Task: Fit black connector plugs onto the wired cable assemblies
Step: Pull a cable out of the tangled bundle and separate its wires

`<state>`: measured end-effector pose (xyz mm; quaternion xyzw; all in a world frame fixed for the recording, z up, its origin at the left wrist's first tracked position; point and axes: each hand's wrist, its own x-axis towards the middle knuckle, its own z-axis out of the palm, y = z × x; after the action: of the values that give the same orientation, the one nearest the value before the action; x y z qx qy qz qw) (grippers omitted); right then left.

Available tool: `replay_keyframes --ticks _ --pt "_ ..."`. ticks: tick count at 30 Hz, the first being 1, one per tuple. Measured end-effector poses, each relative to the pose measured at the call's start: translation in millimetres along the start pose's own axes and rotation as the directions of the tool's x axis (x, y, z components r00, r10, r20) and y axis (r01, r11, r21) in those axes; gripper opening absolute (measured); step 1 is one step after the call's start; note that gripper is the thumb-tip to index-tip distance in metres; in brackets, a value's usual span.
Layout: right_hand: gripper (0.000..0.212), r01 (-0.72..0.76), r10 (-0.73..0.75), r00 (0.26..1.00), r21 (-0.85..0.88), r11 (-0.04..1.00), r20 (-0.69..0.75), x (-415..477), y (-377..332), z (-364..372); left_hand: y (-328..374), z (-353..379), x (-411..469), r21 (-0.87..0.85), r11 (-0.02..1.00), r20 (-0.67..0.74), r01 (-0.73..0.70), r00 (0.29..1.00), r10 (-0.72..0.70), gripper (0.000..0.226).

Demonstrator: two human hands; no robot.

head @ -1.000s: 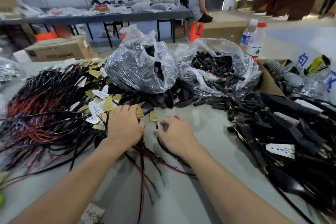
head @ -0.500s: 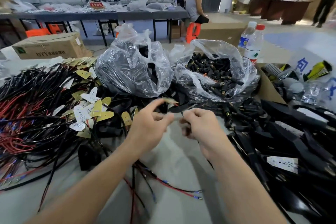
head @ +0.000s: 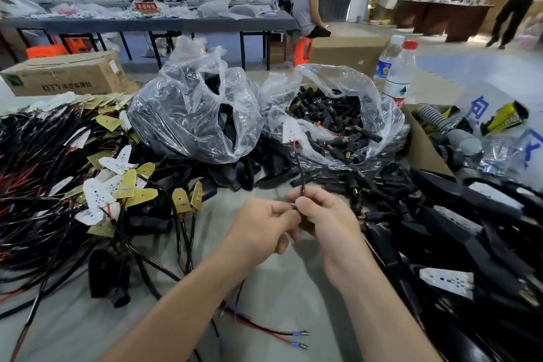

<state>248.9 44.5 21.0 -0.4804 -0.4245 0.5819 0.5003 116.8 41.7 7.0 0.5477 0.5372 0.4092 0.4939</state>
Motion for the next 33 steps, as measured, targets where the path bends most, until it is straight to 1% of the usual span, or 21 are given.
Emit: replay_keyframes --ticks 2,3,4,5,6,7,8,10,11,13,16,18,21,23,25,26,28,29,30,31,33 --pt "0.025 0.044 -0.043 0.999 -0.029 0.999 0.026 -1 0 1 -4 3 -3 -0.014 1.000 -0.002 -0.025 1.000 0.025 0.026" --pt "0.027 0.076 -0.076 0.997 -0.024 0.997 0.005 0 -1 0 -8 2 -4 0.063 0.996 -0.047 -0.066 0.997 0.069 0.032" --pt "0.030 0.098 -0.098 0.995 -0.013 0.995 -0.035 2 -1 -2 -13 -3 -4 0.217 0.969 -0.113 -0.118 0.983 0.145 0.041" --pt "0.032 0.108 -0.108 0.991 -0.006 0.994 -0.084 4 -2 -6 -16 -9 -2 0.404 0.904 -0.183 -0.139 0.956 0.229 0.045" --pt "0.033 0.113 -0.114 0.985 -0.014 0.994 -0.129 7 -2 -11 -16 -17 0 0.564 0.816 -0.262 -0.123 0.911 0.319 0.041" --pt "0.031 0.116 -0.120 0.981 -0.039 0.993 -0.152 10 -2 -15 -14 -26 2 0.669 0.740 -0.323 -0.075 0.867 0.380 0.031" --pt "0.030 0.115 -0.124 0.980 -0.064 0.991 -0.158 11 -2 -18 -12 -35 4 0.734 0.680 -0.366 -0.006 0.839 0.402 0.025" --pt "0.028 0.110 -0.116 0.984 -0.051 0.993 -0.137 12 -1 -17 -13 -51 12 0.806 0.571 -0.433 0.159 0.815 0.384 0.037" --pt "0.028 0.104 -0.106 0.987 -0.023 0.994 -0.124 12 0 -15 -15 -58 16 0.816 0.539 -0.455 0.211 0.809 0.372 0.041" --pt "0.028 0.093 -0.088 0.991 0.045 0.995 -0.098 10 0 -10 -17 -67 25 0.836 0.486 -0.457 0.255 0.813 0.360 0.037" --pt "0.029 0.062 -0.051 0.996 0.181 0.982 -0.069 8 -4 -10 -20 -70 38 0.880 0.362 -0.428 0.307 0.842 0.327 0.034" --pt "0.031 0.039 -0.027 0.998 0.255 0.966 -0.050 6 -6 -12 -17 -66 43 0.873 0.367 -0.443 0.321 0.836 0.323 0.029" --pt "0.031 0.044 -0.043 0.999 0.283 0.958 -0.010 2 -9 -12 -9 -67 45 0.830 0.499 -0.431 0.249 0.854 0.292 0.015" --pt "0.028 0.117 -0.123 0.992 0.267 0.957 0.003 0 -12 -13 -2 -65 36 0.801 0.574 -0.389 0.169 0.877 0.284 0.010" --pt "0.028 0.204 -0.215 0.977 0.294 0.934 0.004 -1 -16 -16 6 -56 19 0.831 0.553 -0.277 0.061 0.907 0.316 0.012" --pt "0.029 0.236 -0.250 0.968 0.323 0.917 0.004 -1 -18 -18 8 -50 9 0.864 0.503 -0.189 0.000 0.926 0.326 0.014" --pt "0.033 0.277 -0.299 0.954 0.353 0.894 0.007 -2 -20 -21 7 -41 -9 0.929 0.361 -0.037 -0.082 0.950 0.311 0.017" --pt "0.035 0.285 -0.303 0.953 0.341 0.896 -0.002 -3 -21 -22 3 -38 -16 0.949 0.303 -0.003 -0.092 0.954 0.301 0.018" --pt "0.037 0.289 -0.297 0.955 0.322 0.902 -0.024 -2 -20 -23 -1 -36 -21 0.955 0.280 0.007 -0.092 0.957 0.291 0.021" --pt "0.038 0.290 -0.288 0.956 0.302 0.908 -0.052 -2 -19 -22 -5 -36 -25 0.949 0.300 0.004 -0.092 0.959 0.282 0.025" --pt "0.037 0.298 -0.278 0.954 0.247 0.922 -0.111 0 -17 -20 -10 -34 -32 0.904 0.415 -0.014 -0.106 0.961 0.276 0.033"
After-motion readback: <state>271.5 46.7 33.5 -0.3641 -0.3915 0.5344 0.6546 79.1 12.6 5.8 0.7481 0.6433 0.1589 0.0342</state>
